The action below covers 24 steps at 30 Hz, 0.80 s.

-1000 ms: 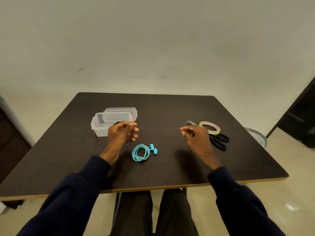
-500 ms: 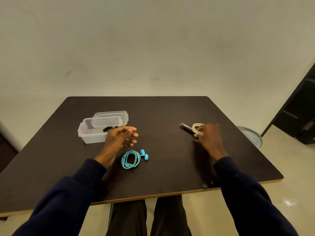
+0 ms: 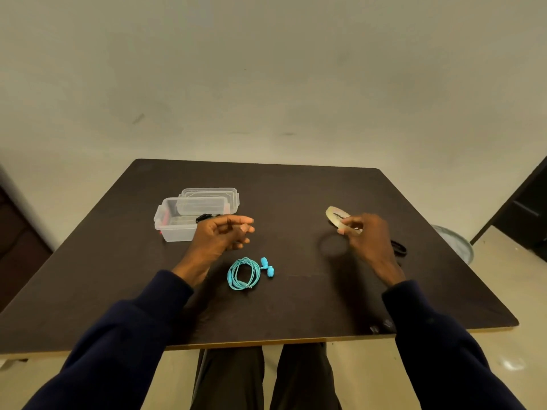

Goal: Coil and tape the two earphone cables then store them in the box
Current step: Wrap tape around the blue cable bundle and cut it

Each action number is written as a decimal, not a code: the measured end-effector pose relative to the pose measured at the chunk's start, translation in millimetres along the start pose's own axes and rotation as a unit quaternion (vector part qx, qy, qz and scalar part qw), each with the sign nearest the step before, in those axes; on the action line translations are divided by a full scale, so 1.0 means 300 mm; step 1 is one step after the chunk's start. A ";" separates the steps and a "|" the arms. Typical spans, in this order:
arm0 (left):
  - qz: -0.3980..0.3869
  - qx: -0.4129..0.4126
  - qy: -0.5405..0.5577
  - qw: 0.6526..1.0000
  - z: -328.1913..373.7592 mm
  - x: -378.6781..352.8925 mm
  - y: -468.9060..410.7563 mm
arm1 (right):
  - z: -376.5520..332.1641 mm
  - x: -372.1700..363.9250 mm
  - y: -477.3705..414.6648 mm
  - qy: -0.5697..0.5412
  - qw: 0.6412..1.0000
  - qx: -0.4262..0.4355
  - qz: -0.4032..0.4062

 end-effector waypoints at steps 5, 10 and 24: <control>-0.008 -0.098 -0.061 0.993 0.062 -0.031 0.016 | -0.186 -0.062 0.121 -0.136 0.985 0.021 -0.104; -0.004 -0.141 -0.107 0.984 0.063 -0.013 0.043 | -0.317 -0.117 0.200 -0.198 0.965 0.046 -0.165; 0.064 -0.327 -0.198 0.922 0.155 0.037 0.098 | -0.487 -0.204 0.249 -0.241 0.926 0.102 -0.271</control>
Point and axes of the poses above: each hand's wrist, its own y-axis away from the middle knuckle, its own x-axis out of the back of the hand, z = x × y, the point moved 7 cm from there along -y, towards the middle knuckle, and after that the axes turned 7 degrees about z, right-handed, at the moved point
